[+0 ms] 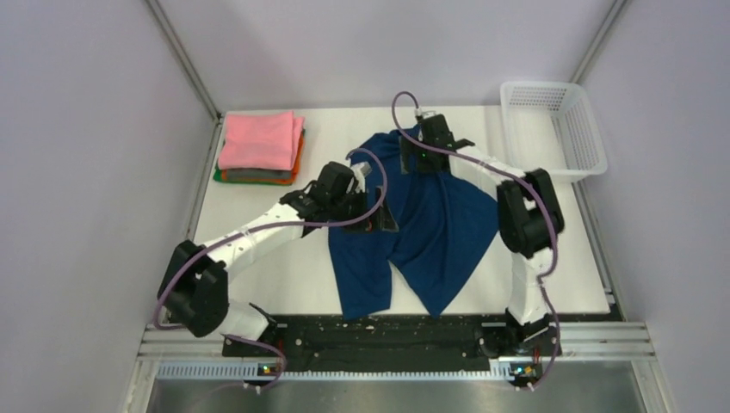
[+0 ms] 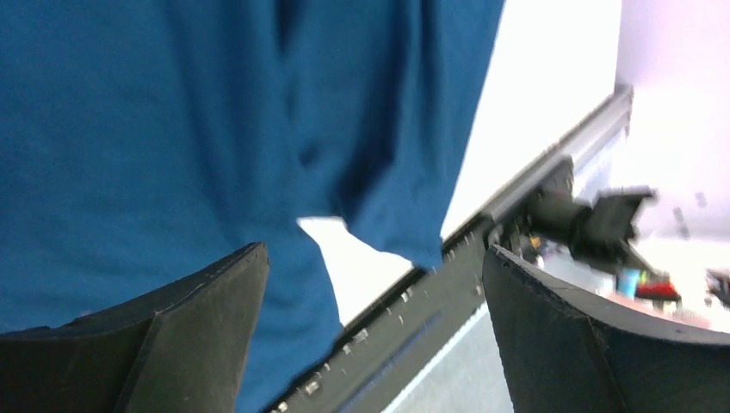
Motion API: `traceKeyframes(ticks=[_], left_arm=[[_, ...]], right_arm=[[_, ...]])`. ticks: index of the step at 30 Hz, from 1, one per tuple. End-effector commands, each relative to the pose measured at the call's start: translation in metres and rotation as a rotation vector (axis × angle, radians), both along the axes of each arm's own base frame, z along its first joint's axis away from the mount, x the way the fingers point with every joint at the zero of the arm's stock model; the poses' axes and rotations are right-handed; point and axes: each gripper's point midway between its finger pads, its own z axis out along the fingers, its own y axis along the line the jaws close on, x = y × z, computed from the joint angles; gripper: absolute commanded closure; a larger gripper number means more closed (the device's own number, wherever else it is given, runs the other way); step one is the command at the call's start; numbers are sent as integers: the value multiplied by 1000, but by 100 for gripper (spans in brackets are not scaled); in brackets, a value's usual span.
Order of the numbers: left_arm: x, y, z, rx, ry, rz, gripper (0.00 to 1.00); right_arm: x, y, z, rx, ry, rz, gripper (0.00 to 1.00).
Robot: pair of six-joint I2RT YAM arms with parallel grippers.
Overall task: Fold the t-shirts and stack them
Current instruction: Flatten out the tshirt
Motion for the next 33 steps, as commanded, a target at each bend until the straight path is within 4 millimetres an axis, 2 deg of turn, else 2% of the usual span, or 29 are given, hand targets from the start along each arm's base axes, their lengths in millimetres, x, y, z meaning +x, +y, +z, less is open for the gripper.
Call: traceKeyframes(ticks=[1, 5, 6, 7, 8, 9, 11, 13, 18, 22, 25, 28, 30, 33], left_arm=[[88, 30, -18, 111, -66, 179, 1], [153, 37, -21, 117, -93, 226, 1], [165, 34, -20, 118, -105, 215, 1], [174, 31, -31, 136, -92, 206, 1], [183, 27, -27, 133, -103, 201, 1], [189, 22, -39, 137, -84, 181, 1], [200, 14, -55, 139, -71, 154, 1], [209, 15, -76, 181, -33, 162, 1], [216, 39, -117, 311, 40, 214, 1], [195, 78, -139, 346, 120, 292, 2], [162, 104, -150, 352, 191, 343, 1], [116, 117, -161, 354, 279, 339, 2], [80, 118, -164, 320, 348, 326, 2], [32, 117, -156, 271, 391, 320, 2]], right_arm=[[-43, -43, 73, 11, -118, -119, 1], [-103, -71, 45, 51, -67, -217, 1], [-116, -73, 40, 80, -59, -226, 1], [-129, -73, 32, 104, -39, -227, 1], [-140, -74, 27, 125, -28, -229, 1], [-149, -76, 21, 136, -19, -232, 1], [-160, -85, 10, 128, -10, -260, 1], [-164, -92, -2, 104, 5, -280, 1], [-165, -105, -32, 66, 82, -332, 1], [-166, -132, -52, -5, 137, -409, 1], [-164, -152, -62, -25, 168, -451, 1], [-154, -166, -70, -29, 185, -487, 1], [-140, -167, -68, -11, 182, -484, 1], [-122, -165, -59, -17, 161, -471, 1]])
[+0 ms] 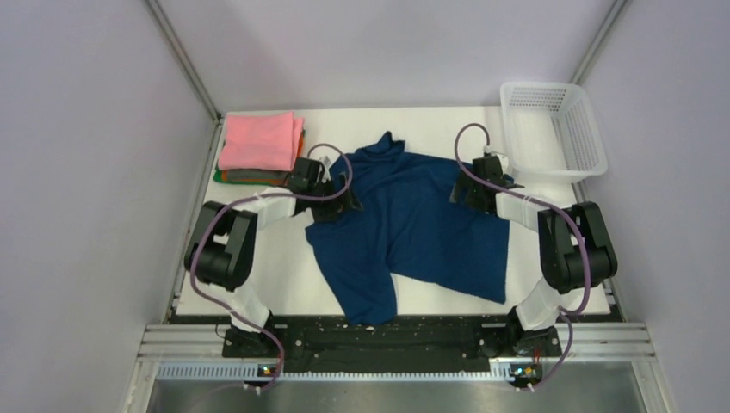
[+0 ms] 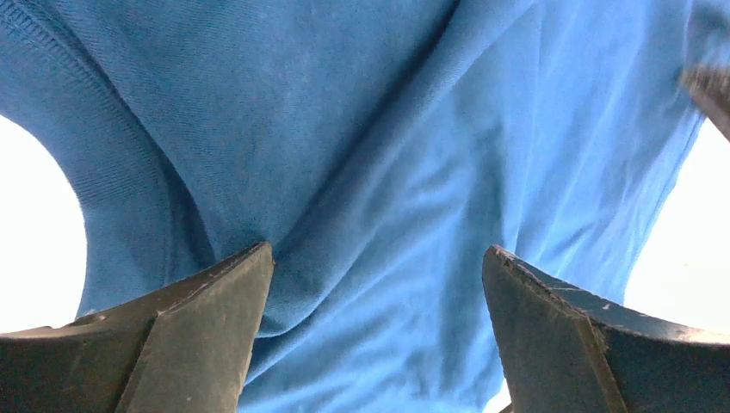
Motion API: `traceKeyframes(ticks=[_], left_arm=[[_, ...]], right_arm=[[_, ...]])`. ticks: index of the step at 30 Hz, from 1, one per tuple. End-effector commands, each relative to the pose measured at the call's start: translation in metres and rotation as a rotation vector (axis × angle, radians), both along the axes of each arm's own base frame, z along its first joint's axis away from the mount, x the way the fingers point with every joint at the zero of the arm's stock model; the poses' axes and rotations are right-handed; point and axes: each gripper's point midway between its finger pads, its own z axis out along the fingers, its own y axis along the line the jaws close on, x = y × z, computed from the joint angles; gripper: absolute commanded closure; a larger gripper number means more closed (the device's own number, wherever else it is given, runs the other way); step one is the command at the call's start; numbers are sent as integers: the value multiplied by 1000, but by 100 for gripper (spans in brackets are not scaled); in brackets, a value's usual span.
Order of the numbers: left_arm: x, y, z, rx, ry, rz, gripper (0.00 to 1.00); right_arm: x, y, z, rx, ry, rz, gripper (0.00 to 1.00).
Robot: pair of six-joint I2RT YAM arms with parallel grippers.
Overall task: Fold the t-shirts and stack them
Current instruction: Flatten out the tshirt
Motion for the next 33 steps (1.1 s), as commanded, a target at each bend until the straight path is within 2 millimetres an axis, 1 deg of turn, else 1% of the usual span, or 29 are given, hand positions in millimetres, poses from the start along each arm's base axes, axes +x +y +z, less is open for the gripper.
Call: traceKeyframes(ticks=[1, 3, 4, 6, 8, 9, 10, 12, 13, 14, 15, 18, 20, 21, 22, 24, 25, 26, 30, 33], left_arm=[[-132, 28, -54, 93, 360, 16, 2], [-144, 35, -44, 142, 346, 38, 1], [-146, 33, -35, 142, 324, 31, 1], [-146, 21, -14, 118, 278, 0, 1], [-142, 9, 6, 99, 225, -29, 1], [-137, 5, 13, 94, 202, -35, 1], [-126, 2, 24, 89, 165, -32, 1], [-100, 1, 37, 122, 90, -21, 1], [-86, 0, 43, 143, 62, -10, 1], [-70, -4, 49, 155, 38, -14, 1], [-56, -10, 49, 167, 32, -28, 1], [-3, -32, 64, 180, -52, -82, 1], [36, -41, 65, 227, -107, -87, 1], [53, -49, 66, 227, -127, -109, 1], [67, -54, 62, 235, -126, -115, 1], [85, -69, 58, 224, -113, -166, 1], [91, -73, 52, 225, -104, -177, 1], [100, -77, 54, 223, -115, -177, 1], [117, -73, 33, 257, -134, -157, 1], [137, -63, 21, 284, -173, -111, 1]], right_arm=[[0, -7, -18, -35, 98, 12, 1], [16, -9, -5, -55, 65, 9, 1], [26, -10, 5, -61, 41, 11, 1], [45, -6, 27, -61, -11, 27, 1], [58, 4, 46, -33, -47, 66, 1], [61, 8, 53, -17, -64, 84, 1], [61, 12, 59, -4, -82, 101, 1], [53, 19, 63, 5, -102, 134, 1], [48, 23, 63, 10, -112, 150, 1], [38, 26, 57, 17, -104, 166, 1], [29, 31, 52, 27, -98, 187, 1], [4, 41, 38, 68, -83, 224, 1], [-10, 41, 23, 86, -55, 224, 1], [-15, 40, 17, 88, -42, 221, 1], [-18, 39, 12, 87, -29, 218, 1], [-23, 38, 3, 83, -1, 215, 1], [-24, 38, 0, 82, 9, 212, 1], [-25, 37, -2, 81, 15, 208, 1], [-23, 34, -9, 66, 37, 195, 1], [-25, 33, -14, 58, 56, 189, 1]])
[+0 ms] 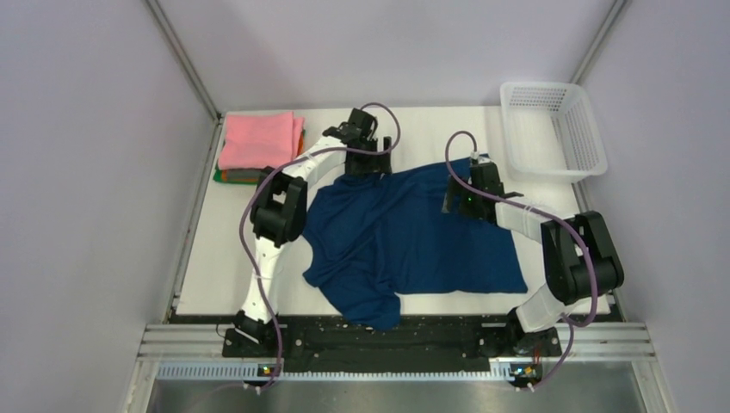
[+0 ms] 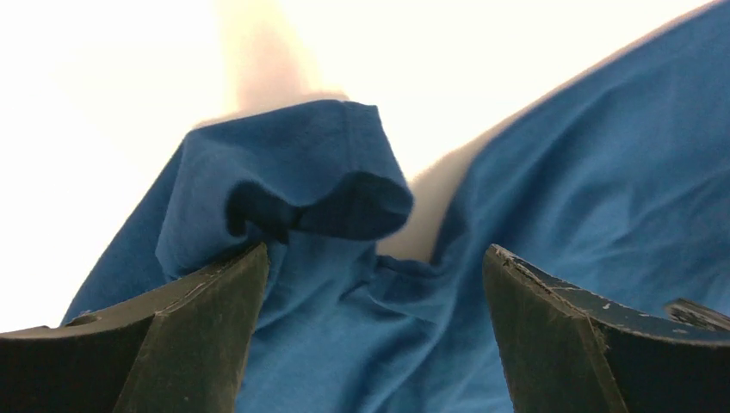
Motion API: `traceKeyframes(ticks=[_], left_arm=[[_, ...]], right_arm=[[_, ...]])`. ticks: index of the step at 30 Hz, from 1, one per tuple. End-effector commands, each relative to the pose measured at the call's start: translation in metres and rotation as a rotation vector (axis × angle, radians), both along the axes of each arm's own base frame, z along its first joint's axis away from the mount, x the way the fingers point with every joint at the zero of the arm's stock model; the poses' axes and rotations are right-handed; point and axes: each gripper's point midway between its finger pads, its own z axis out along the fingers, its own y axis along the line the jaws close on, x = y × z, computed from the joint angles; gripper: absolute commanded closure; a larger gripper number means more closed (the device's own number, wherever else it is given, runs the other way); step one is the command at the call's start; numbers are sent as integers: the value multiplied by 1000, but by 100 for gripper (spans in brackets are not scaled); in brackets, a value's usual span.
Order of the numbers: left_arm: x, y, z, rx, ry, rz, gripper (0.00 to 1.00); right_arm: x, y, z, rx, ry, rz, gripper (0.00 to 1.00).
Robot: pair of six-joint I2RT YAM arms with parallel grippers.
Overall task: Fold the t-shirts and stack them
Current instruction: Flatten out the tshirt
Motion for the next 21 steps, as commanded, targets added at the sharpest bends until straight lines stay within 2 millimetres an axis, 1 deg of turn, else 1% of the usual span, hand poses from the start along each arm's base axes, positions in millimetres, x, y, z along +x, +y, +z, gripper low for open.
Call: traceKeyframes(ticks=[1, 2, 3, 7, 11, 12, 14, 17, 19, 20, 21], left_arm=[[36, 19, -2, 42, -97, 52, 1], [45, 27, -7, 55, -102, 85, 1], [56, 36, -8, 67, -115, 125, 1], [109, 78, 10, 38, -212, 263, 1], [152, 106, 44, -63, -320, 342, 1], [163, 114, 58, -79, -356, 363, 1], [170, 119, 80, -99, -394, 368, 1], [166, 116, 111, -114, -443, 330, 1], [154, 106, 125, -143, -439, 289, 1], [144, 99, 129, -165, -425, 259, 1], [132, 89, 140, -200, -424, 212, 1]], right_arm=[[-7, -2, -18, -14, 61, -19, 1], [-7, -3, -19, -20, 65, -25, 1], [-8, -5, -19, -25, 69, -30, 1], [-10, -9, -21, -41, 75, -46, 1], [-9, -11, -22, -50, 78, -53, 1], [-9, -11, -22, -53, 80, -56, 1], [-8, -12, -20, -59, 79, -60, 1], [-5, -12, -17, -59, 70, -61, 1], [-4, -11, -15, -55, 65, -62, 1], [-3, -11, -14, -54, 64, -63, 1], [-2, -11, -13, -54, 61, -62, 1]])
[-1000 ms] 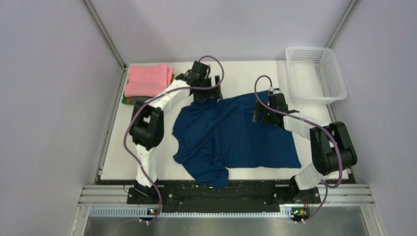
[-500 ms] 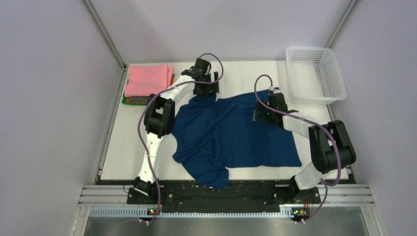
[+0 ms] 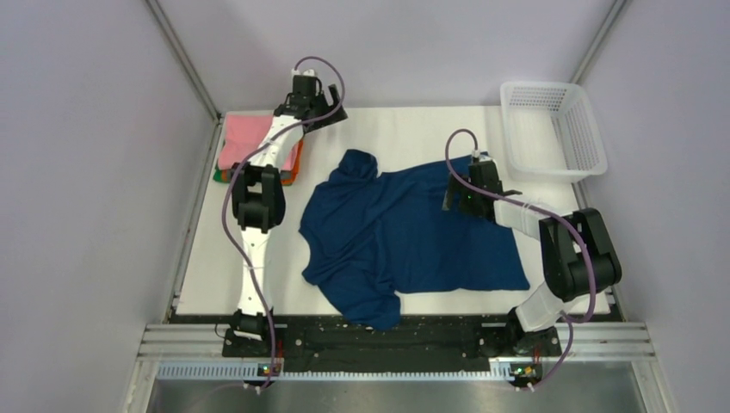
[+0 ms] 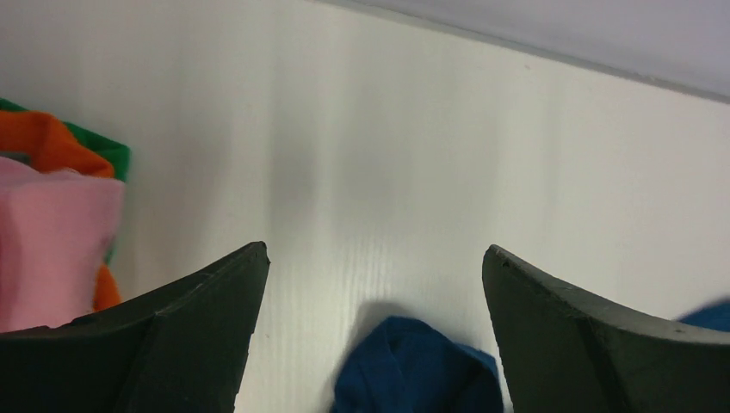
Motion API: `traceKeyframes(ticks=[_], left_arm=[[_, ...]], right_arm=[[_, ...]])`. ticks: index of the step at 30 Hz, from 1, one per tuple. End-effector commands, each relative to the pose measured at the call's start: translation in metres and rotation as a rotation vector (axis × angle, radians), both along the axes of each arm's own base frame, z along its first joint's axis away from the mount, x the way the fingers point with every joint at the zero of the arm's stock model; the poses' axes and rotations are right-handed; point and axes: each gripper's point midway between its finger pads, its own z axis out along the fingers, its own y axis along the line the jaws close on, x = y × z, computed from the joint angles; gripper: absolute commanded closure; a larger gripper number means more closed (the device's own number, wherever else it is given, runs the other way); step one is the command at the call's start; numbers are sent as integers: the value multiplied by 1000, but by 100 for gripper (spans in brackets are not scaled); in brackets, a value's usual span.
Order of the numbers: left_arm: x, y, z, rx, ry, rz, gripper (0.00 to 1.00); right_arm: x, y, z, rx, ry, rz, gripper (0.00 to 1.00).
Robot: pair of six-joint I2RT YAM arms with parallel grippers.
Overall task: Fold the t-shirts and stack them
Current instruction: Flatten out the tshirt
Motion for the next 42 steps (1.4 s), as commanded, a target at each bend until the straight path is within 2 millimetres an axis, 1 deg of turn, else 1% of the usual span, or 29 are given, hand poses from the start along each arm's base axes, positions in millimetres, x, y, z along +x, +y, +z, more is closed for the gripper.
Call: traceKeyframes(ticks=[1, 2, 5, 6, 8, 10, 12, 14, 16, 18, 20, 22, 23, 24, 26, 28, 33, 34, 37, 38, 40, 42], left_arm=[[-42, -63, 80, -104, -105, -224, 1], [-56, -73, 79, -114, -88, -268, 1], [-102, -103, 59, -119, 4, -365, 1], [-117, -113, 49, -112, 38, -391, 1], [-140, -126, 30, -75, 88, -410, 1], [-155, -130, 9, -29, 147, -397, 1], [-167, -131, -13, -9, 202, -394, 1], [-167, -129, -28, -4, 225, -387, 1], [-160, -127, -39, 6, 244, -374, 1], [-147, -123, -49, 9, 249, -348, 1], [-129, -116, -57, -1, 246, -304, 1], [-113, -109, -64, -18, 238, -276, 1], [-105, -105, -72, -22, 240, -263, 1], [-97, -101, -77, -27, 241, -247, 1], [-82, -96, -83, -59, 254, -237, 1], [-66, -93, -81, -84, 229, -236, 1], [-29, -76, -80, -86, 141, -179, 1], [-21, -70, -77, -88, 121, -163, 1], [1, -49, -72, -83, 67, -105, 1], [8, -45, -68, -95, 41, -99, 1], [25, -41, -51, -125, -46, -90, 1], [39, -39, -34, -152, -110, -79, 1]], right_arm=[[-10, -6, -12, -32, 73, -24, 1], [-9, -7, -10, -38, 70, -30, 1], [-1, -11, 3, -57, 46, -51, 1], [5, -11, 10, -57, 28, -57, 1], [12, -9, 22, -48, 1, -60, 1], [16, -7, 29, -40, -17, -58, 1], [16, -8, 32, -40, -25, -63, 1], [17, -9, 33, -45, -27, -63, 1], [18, -9, 32, -56, -27, -53, 1], [21, -12, 30, -65, -25, -55, 1], [25, -14, 26, -60, -17, -63, 1], [31, -17, 23, -57, -12, -70, 1], [35, -18, 22, -55, -9, -70, 1], [41, -19, 23, -53, -13, -71, 1], [51, -17, 16, -52, -2, -61, 1], [65, -15, 8, -50, 8, -55, 1], [106, -15, -14, -69, 47, -68, 1], [109, -17, -20, -80, 71, -73, 1], [126, -19, -26, -96, 87, -77, 1], [131, -18, -27, -91, 87, -75, 1], [140, -18, -27, -80, 81, -74, 1], [149, -18, -21, -73, 69, -74, 1]])
